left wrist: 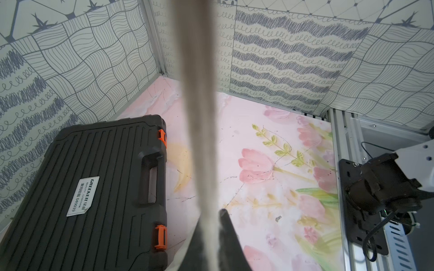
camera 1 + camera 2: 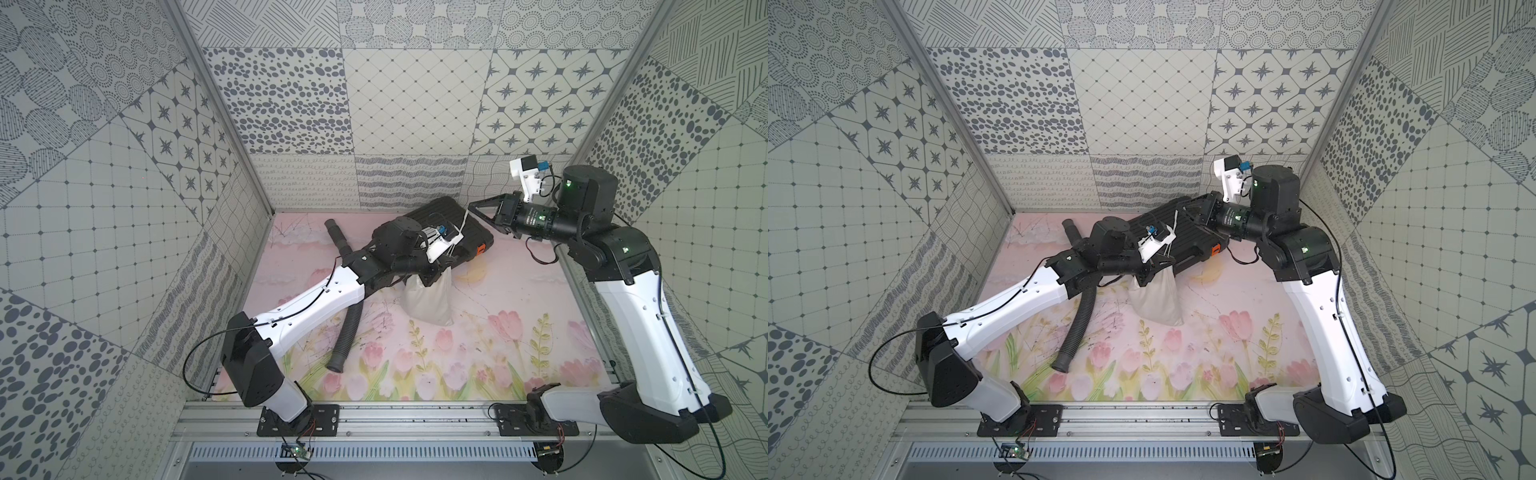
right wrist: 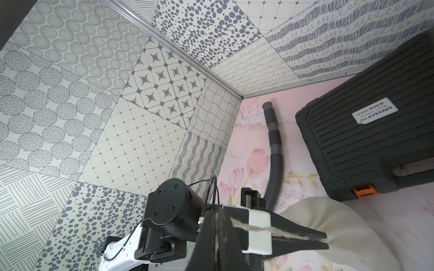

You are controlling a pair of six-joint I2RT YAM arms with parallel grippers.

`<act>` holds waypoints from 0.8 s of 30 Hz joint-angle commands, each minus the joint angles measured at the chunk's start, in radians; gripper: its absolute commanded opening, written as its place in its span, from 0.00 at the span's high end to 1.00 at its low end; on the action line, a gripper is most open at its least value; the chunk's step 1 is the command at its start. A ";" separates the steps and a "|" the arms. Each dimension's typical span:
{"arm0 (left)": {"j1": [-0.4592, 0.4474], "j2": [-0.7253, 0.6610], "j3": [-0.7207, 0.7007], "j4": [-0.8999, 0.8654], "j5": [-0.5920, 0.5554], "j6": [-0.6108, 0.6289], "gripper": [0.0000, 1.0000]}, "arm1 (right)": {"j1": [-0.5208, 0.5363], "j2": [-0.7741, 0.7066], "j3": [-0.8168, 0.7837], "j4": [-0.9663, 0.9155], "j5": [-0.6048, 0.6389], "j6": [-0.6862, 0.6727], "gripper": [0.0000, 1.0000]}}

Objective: Close the soil bag
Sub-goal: Frap the soil bag at the center of the board.

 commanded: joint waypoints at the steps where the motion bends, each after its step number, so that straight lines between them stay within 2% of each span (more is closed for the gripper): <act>1: 0.002 0.000 -0.011 -0.180 -0.076 0.038 1.00 | -0.009 -0.017 0.065 0.170 -0.004 -0.017 1.00; 8: 0.001 -0.022 -0.032 -0.249 -0.115 0.054 1.00 | -0.017 -0.022 0.083 0.166 0.042 -0.023 1.00; 18: -0.001 -0.085 -0.101 -0.262 -0.130 0.064 1.00 | -0.036 -0.057 0.101 0.074 0.237 -0.079 1.00; 24: 0.000 -0.099 -0.105 -0.293 -0.173 0.076 1.00 | -0.038 -0.047 0.165 0.074 0.266 -0.097 1.00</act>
